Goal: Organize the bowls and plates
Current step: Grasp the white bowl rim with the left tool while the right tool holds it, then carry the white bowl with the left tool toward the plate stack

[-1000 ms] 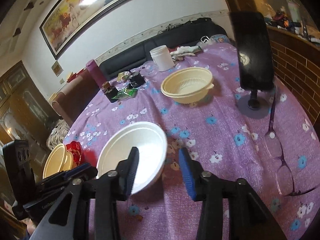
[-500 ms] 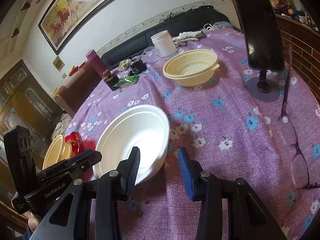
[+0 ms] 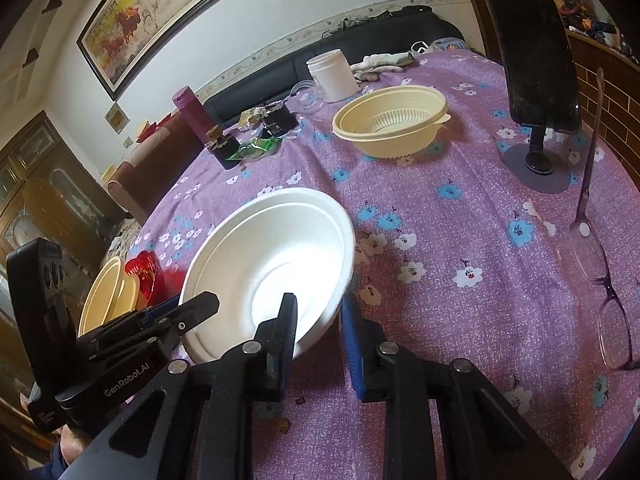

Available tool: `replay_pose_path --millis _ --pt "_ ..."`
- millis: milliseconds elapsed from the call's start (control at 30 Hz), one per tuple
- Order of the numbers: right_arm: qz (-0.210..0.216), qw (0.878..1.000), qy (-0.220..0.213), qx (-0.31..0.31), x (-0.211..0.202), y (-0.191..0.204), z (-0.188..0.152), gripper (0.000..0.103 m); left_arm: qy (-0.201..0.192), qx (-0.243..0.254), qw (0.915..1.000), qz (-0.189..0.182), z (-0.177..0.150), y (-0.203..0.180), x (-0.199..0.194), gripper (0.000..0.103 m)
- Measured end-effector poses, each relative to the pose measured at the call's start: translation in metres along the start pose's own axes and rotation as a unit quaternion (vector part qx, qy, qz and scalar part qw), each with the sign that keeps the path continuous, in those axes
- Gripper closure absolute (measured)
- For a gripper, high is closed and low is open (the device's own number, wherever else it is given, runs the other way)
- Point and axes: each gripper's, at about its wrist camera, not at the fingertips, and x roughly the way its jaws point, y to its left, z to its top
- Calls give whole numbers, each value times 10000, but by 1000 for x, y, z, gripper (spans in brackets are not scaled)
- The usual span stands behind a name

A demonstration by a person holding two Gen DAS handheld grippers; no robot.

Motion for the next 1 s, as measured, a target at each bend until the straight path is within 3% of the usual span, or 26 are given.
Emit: replay_pose_path --millis 1000 --pt "45 10000 -37 -66 -5 8 0 78 -304 196 9990 247 -3 -3 -15 74"
